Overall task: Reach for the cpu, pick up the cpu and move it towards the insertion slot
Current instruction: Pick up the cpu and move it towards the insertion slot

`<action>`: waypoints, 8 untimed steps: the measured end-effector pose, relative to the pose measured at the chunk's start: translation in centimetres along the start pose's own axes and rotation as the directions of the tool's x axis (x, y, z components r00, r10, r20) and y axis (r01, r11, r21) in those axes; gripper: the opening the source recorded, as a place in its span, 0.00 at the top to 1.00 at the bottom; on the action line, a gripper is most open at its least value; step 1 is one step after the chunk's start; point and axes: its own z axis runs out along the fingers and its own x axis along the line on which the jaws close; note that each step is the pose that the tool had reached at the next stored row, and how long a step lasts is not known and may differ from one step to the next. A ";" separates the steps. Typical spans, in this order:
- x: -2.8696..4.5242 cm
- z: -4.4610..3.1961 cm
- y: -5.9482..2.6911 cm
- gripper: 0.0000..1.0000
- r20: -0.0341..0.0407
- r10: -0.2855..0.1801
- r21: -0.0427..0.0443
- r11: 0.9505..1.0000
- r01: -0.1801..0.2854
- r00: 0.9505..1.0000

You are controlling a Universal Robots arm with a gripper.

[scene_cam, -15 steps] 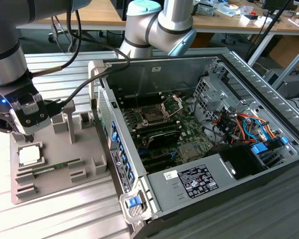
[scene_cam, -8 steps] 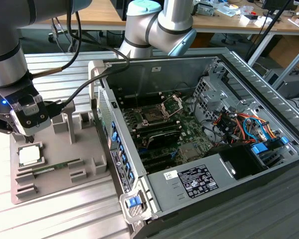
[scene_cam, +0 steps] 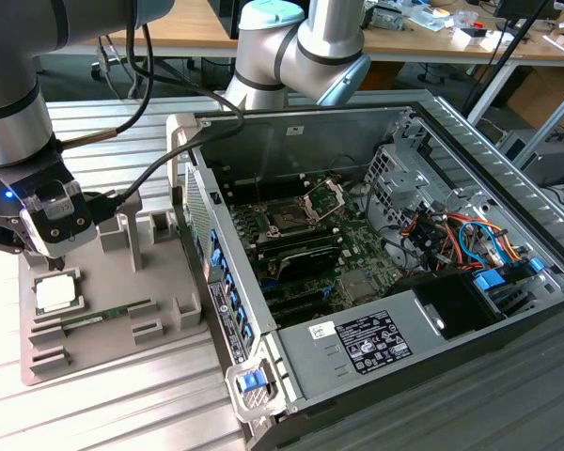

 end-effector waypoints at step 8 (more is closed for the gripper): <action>0.00 0.27 -0.01 0.89 0.000 0.000 0.000 1.000 0.000 1.000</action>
